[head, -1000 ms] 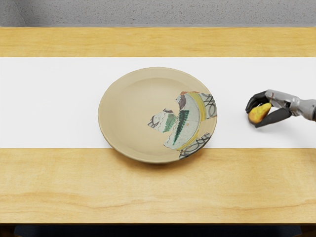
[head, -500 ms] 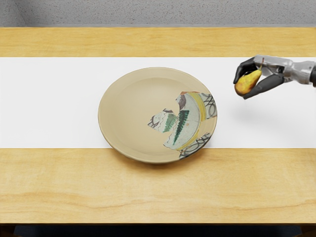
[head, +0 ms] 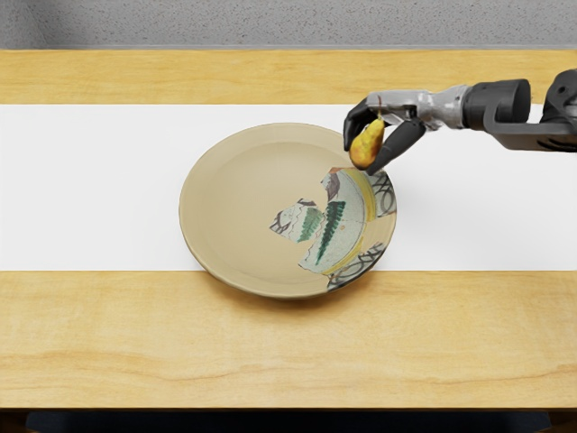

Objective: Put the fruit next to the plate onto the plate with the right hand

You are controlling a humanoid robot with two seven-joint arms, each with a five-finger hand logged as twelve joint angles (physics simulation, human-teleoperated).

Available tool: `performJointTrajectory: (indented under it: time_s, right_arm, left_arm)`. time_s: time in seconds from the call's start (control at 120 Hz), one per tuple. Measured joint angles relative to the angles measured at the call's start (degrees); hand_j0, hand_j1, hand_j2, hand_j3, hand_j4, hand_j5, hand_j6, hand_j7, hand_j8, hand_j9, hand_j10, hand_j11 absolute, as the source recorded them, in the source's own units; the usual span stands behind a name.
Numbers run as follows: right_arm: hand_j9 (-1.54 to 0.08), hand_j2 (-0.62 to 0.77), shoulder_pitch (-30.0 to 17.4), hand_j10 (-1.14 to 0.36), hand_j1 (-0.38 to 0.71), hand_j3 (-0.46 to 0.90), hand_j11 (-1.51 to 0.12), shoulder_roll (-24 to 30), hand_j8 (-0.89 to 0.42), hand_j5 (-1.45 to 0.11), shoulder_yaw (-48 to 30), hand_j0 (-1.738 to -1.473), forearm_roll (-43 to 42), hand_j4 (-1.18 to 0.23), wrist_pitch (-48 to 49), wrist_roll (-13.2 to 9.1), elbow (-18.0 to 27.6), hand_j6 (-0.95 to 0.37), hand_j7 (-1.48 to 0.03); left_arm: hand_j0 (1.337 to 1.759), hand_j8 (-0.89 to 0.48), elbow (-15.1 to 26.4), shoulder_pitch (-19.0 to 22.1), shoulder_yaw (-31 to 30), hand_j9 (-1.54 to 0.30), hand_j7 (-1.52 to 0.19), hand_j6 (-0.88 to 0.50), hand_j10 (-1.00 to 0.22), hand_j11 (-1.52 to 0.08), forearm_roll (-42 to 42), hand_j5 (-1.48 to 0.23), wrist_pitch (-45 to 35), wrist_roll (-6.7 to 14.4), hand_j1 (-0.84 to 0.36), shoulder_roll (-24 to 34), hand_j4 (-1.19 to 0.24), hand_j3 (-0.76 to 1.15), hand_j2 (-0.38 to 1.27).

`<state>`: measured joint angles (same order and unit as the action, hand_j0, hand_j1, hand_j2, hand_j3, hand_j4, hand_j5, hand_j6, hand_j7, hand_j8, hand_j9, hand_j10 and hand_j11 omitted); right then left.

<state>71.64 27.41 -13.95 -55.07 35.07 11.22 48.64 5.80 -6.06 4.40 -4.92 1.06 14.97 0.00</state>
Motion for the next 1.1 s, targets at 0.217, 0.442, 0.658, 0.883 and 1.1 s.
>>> performJointTrajectory:
  time_s: [0.217, 0.442, 0.658, 0.883, 1.1]
  right_arm:
    - [-0.96, 0.19, 2.4, -0.38, 0.29, 0.00, -0.97, -6.7, -0.33, -0.97, -0.6, -1.657, 0.1, -0.67, 0.1, -15.4, 2.7, -0.50, -0.91]
    - [-0.93, 0.20, 6.8, -0.39, 0.29, 0.00, -0.95, -14.1, -0.34, -0.95, -0.8, -1.653, 0.1, -0.68, 0.0, -34.1, 3.3, -0.50, -0.91]
    - [-0.93, 0.20, 8.2, -0.40, 0.29, 0.00, -0.95, -17.8, -0.35, -0.94, -0.7, -1.652, 0.0, -0.69, -0.4, -40.7, 3.2, -0.50, -0.91]
    - [-0.90, 0.18, 8.7, -0.40, 0.28, 0.00, -0.92, -21.7, -0.36, -0.90, -0.4, -1.652, -0.2, -0.67, -2.6, -44.2, 3.3, -0.50, -0.88]
    - [-0.37, 0.05, 8.0, -0.18, -0.08, 0.00, -0.37, -23.0, -0.17, -0.37, -0.8, -1.656, 0.6, -0.28, -5.1, -45.1, 3.4, -0.22, -0.36]
  left_arm:
    - [1.658, -0.02, 0.0, 0.0, 0.0, -0.02, -0.02, -0.02, -0.02, -0.02, 0.0, -0.02, 0.0, 0.0, 0.33, 0.0, -0.02, 0.00, 0.00]
    - [1.658, -0.02, 0.0, 0.0, 0.0, -0.02, -0.02, -0.02, -0.02, -0.02, 0.0, -0.02, 0.0, 0.0, 0.33, 0.0, -0.02, 0.00, 0.00]
    - [1.658, -0.02, 0.0, 0.0, 0.0, -0.02, -0.02, -0.02, -0.02, -0.02, 0.0, -0.02, 0.0, 0.0, 0.33, 0.0, -0.02, 0.00, 0.00]
    - [1.658, -0.02, 0.0, 0.0, 0.0, -0.02, -0.02, -0.02, -0.02, -0.02, 0.0, -0.02, 0.0, 0.0, 0.33, 0.0, -0.02, 0.00, 0.00]
    - [1.658, -0.02, 0.0, 0.0, 0.0, -0.02, -0.02, -0.02, -0.02, -0.02, 0.0, -0.02, 0.0, 0.0, 0.33, 0.0, -0.02, 0.00, 0.00]
